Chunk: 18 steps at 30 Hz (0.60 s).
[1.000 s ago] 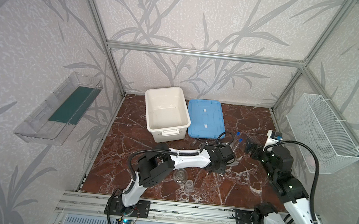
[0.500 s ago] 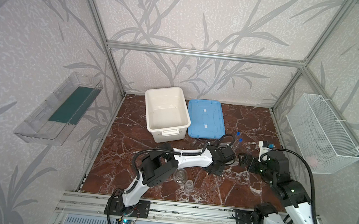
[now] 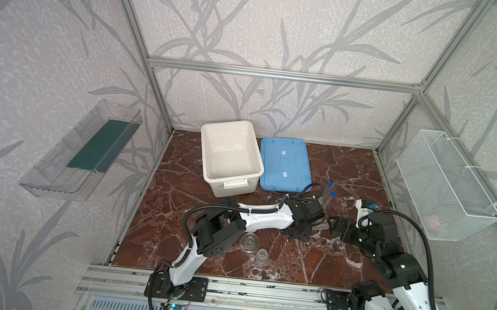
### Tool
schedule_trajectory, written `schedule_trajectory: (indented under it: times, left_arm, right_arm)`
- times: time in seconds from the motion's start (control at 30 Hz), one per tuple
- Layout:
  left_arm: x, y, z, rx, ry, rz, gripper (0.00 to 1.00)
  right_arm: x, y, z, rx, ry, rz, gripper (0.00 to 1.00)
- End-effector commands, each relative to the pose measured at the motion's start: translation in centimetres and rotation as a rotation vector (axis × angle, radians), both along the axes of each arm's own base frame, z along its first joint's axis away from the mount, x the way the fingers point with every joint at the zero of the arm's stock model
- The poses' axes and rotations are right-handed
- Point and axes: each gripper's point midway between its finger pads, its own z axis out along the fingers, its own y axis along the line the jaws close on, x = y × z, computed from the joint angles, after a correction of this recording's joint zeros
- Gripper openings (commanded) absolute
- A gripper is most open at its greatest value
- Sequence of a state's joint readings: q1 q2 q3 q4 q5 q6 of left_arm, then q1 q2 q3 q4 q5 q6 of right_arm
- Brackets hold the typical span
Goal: Organize the chemistry lab equipment
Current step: 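Lower the left gripper and close it on the last blue-capped tube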
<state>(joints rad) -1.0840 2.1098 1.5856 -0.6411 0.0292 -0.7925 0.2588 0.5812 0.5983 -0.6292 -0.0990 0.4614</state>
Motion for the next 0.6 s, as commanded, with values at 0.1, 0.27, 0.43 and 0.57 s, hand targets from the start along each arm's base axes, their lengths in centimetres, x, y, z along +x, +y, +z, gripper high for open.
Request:
schedule_trajectory:
  times: [0.1,0.27,0.43,0.57]
  left_arm:
    - [0.0,1.2,-1.3,0.085,0.004,-0.011,0.55]
    - [0.2,2.8,-1.6,0.135,-0.012,-0.011,0.48]
    - [-0.1,3.7,-2.1,0.130,0.008,0.000,0.45]
    - [-0.4,4.3,-1.9,0.117,0.018,0.007,0.37]
  right_arm:
    - [-0.7,-0.1,-0.8,0.003,0.020,0.003,0.99]
    - [-0.6,0.0,-0.9,0.000,0.019,0.006,0.99]
    - [-0.6,0.0,-1.1,0.000,0.020,0.009,0.99]
    - [-0.5,0.5,-1.2,0.021,0.020,0.027,0.99]
